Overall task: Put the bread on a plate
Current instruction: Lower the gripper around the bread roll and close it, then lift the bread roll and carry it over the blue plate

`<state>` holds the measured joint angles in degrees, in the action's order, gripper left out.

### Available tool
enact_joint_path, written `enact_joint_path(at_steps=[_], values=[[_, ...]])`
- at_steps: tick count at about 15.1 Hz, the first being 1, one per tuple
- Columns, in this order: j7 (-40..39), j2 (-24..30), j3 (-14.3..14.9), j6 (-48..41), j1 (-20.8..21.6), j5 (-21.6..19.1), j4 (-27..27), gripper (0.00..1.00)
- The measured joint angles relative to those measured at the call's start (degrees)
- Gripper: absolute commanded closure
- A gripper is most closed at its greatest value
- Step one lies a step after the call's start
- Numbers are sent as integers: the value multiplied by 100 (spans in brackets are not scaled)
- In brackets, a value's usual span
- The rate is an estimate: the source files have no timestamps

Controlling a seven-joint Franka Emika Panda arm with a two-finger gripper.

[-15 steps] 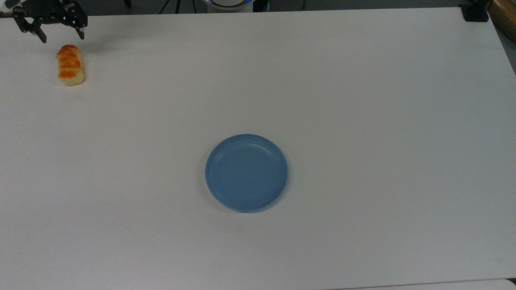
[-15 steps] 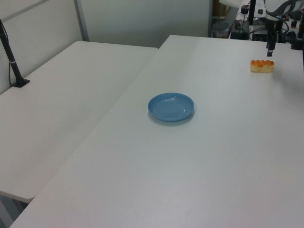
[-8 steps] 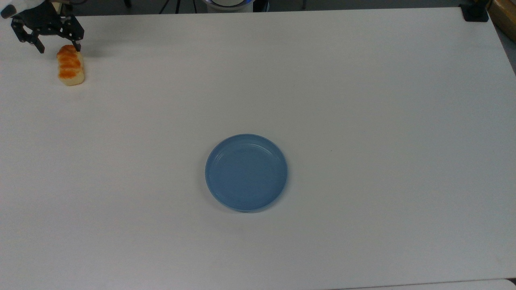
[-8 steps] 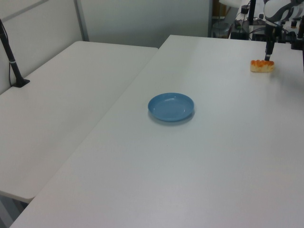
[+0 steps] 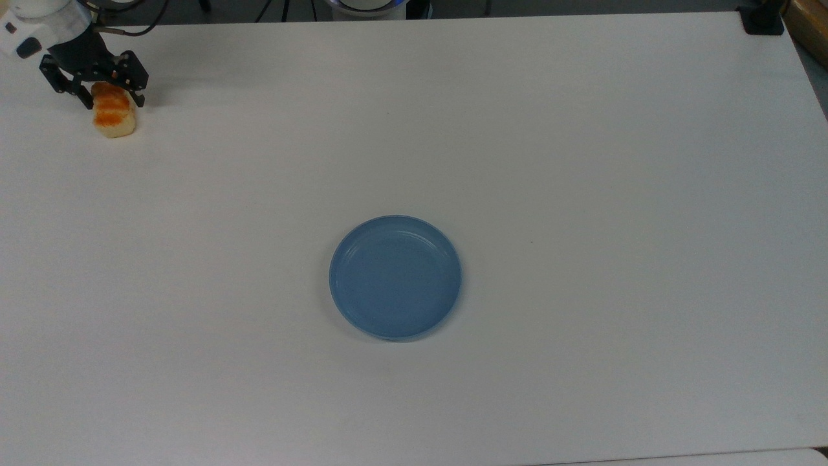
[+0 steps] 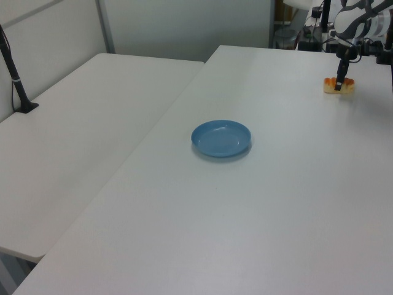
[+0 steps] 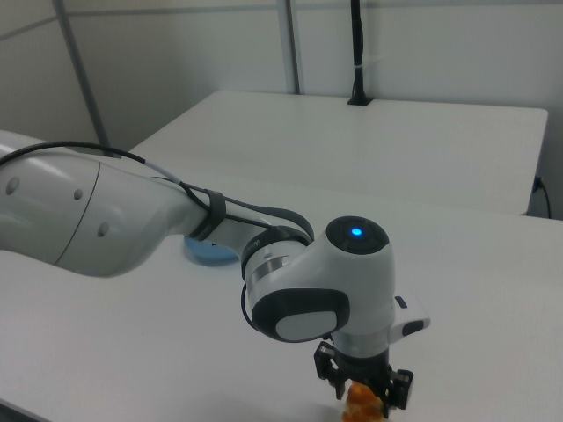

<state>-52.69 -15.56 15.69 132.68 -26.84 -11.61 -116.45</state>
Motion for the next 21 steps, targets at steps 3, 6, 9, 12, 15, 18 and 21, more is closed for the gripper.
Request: enact_joint_path(at_steps=[3, 6, 9, 12, 15, 18, 21], values=[[36, 24, -2, -12, 4, -37, 28, 82], [283, 79, -36, -470, 68, -49, 238, 82], [1151, 242, -91, -1260, 400, -55, 759, 82], [2346, 373, -112, -1601, 1056, -54, 1294, 82], [3432, 387, -133, -1621, 1681, -53, 1697, 82], [4730, 340, -152, -1622, 2345, 135, 1957, 82], [5958, 147, -196, -1623, 2958, 316, 2165, 82]])
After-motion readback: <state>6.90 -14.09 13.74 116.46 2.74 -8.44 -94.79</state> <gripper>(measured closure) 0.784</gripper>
